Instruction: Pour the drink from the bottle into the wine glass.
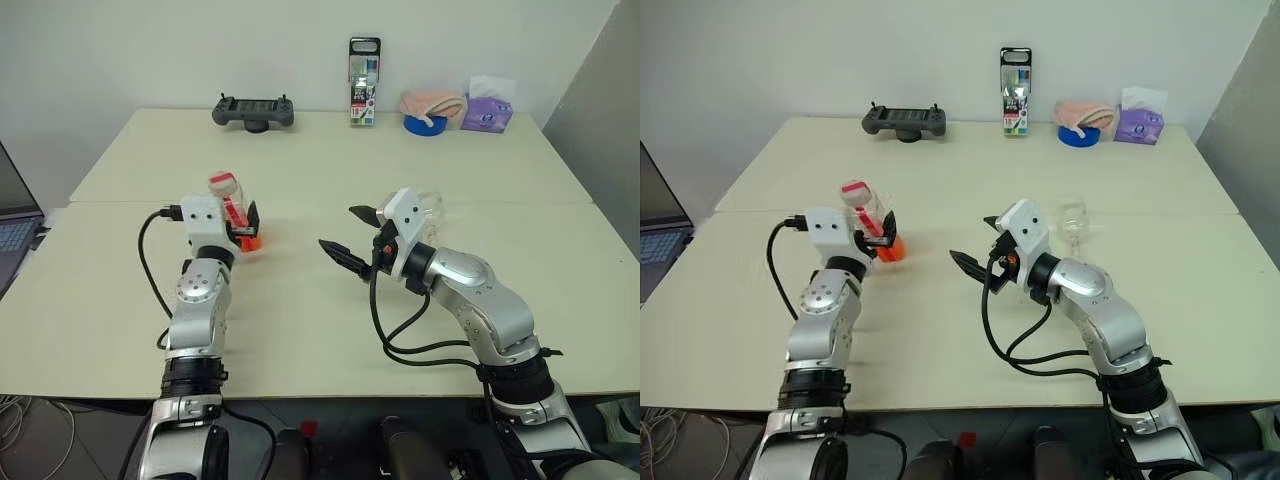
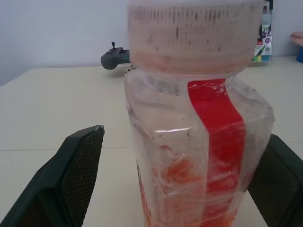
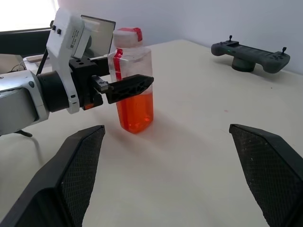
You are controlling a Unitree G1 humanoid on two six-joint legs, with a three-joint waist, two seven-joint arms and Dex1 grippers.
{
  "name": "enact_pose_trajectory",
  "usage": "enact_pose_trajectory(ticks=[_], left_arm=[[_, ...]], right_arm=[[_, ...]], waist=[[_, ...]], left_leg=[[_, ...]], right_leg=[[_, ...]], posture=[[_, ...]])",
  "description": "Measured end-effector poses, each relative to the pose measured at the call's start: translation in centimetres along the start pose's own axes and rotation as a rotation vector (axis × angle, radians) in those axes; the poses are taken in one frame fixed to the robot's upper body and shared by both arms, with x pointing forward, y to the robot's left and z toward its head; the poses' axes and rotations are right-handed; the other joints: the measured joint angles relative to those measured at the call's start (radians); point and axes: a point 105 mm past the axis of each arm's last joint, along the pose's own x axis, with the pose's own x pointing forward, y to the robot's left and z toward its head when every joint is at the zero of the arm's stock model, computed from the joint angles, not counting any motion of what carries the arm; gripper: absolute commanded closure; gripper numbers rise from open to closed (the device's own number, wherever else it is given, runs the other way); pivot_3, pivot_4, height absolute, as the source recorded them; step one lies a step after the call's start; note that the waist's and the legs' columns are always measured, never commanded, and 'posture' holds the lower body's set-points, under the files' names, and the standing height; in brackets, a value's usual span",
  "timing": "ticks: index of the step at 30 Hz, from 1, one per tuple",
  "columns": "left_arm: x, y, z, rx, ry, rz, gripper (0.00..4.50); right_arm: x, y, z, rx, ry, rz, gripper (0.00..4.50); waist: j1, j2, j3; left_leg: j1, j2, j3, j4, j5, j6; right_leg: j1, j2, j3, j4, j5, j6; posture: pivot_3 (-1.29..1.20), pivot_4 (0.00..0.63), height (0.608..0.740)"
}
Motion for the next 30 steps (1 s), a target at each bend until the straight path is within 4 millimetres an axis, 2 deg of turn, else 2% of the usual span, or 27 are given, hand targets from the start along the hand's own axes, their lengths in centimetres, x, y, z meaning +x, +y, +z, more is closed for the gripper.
enact_pose_trajectory(ticks=[8, 10, 13, 18, 20, 23, 25, 28, 30], left_arm=[[0.2, -1.0, -0.2, -0.010, -0.017, -0.011, 0.04], [0.5, -1.1, 0.3, -0.012, -0.036, 0.001, 0.04], [0.8, -1.1, 1.0, -0.020, -0.066, 0.020, 0.63], [0.8, -1.1, 1.2, -0.028, -0.080, 0.034, 2.20], [0.8, -1.0, 1.1, -0.028, -0.078, 0.039, 2.64], [0.8, -1.0, 1.1, -0.029, -0.079, 0.035, 2.64], [0.8, -1.0, 1.2, -0.040, -0.081, -0.006, 2.64], [0.7, -2.1, 1.7, -0.101, -0.089, -0.174, 2.65], [0.0, -3.6, 2.9, -0.133, -0.110, -0.324, 2.65]], right_arm=[[-0.1, 0.1, -0.7, -0.006, 0.019, -0.006, 0.00], [-0.2, 0.1, -0.8, -0.005, 0.021, -0.009, 0.00], [-0.2, 0.2, -1.1, -0.008, 0.033, -0.009, 0.00], [-0.1, 0.4, -1.3, -0.008, 0.037, -0.006, 0.00], [0.0, 0.6, -1.2, -0.004, 0.033, -0.002, 0.00], [-0.2, 0.4, -0.9, 0.016, 0.024, -0.007, 0.00], [-0.7, -0.4, 0.2, 0.032, 0.009, -0.027, 0.00], [-1.8, -2.1, 2.1, 0.017, 0.027, -0.060, 0.00], [-2.0, -1.8, 2.8, 0.054, 0.051, -0.024, 0.00]], waist=[[0.000, 0.000, 0.000], [0.000, 0.000, 0.000], [0.000, 0.000, 0.000], [0.000, 0.000, 0.000], [0.000, 0.000, 0.000], [0.000, 0.000, 0.000], [0.000, 0.000, 0.000], [0.000, 0.000, 0.000], [-0.001, 0.000, 0.000]], left_leg=[[0.000, 0.000, 0.000, 0.000, 0.000, 0.000], [0.000, 0.000, 0.000, 0.000, 0.000, 0.000], [0.000, 0.000, 0.000, 0.000, 0.000, 0.000], [0.000, 0.000, 0.000, 0.000, 0.000, 0.000], [0.000, 0.000, 0.000, 0.000, 0.000, 0.000], [0.000, 0.000, 0.000, 0.000, 0.000, 0.000], [0.000, 0.000, 0.000, 0.000, 0.000, 0.000], [-0.001, 0.000, 0.000, 0.000, 0.000, 0.000], [-0.001, 0.000, -0.001, 0.000, 0.000, 0.000]], right_leg=[[0.000, 0.000, 0.000, 0.000, 0.000, 0.000], [0.000, 0.000, 0.000, 0.000, 0.000, 0.000], [0.000, 0.000, 0.000, 0.000, 0.000, 0.000], [0.000, 0.000, 0.000, 0.000, 0.000, 0.000], [0.000, 0.000, 0.000, 0.000, 0.000, 0.000], [0.000, 0.000, 0.000, 0.000, 0.000, 0.000], [0.000, 0.000, 0.000, 0.000, 0.000, 0.000], [0.000, 0.000, -0.001, 0.000, 0.000, 0.000], [-0.001, 0.000, -0.001, 0.000, 0.000, 0.000]], posture=[[0.00, 0.150, 0.740], [0.00, 0.150, 0.740], [0.00, 0.150, 0.740], [0.00, 0.150, 0.740], [0.00, 0.150, 0.740], [0.00, 0.150, 0.740], [0.00, 0.150, 0.740], [0.00, 0.150, 0.740], [0.00, 0.150, 0.740]])
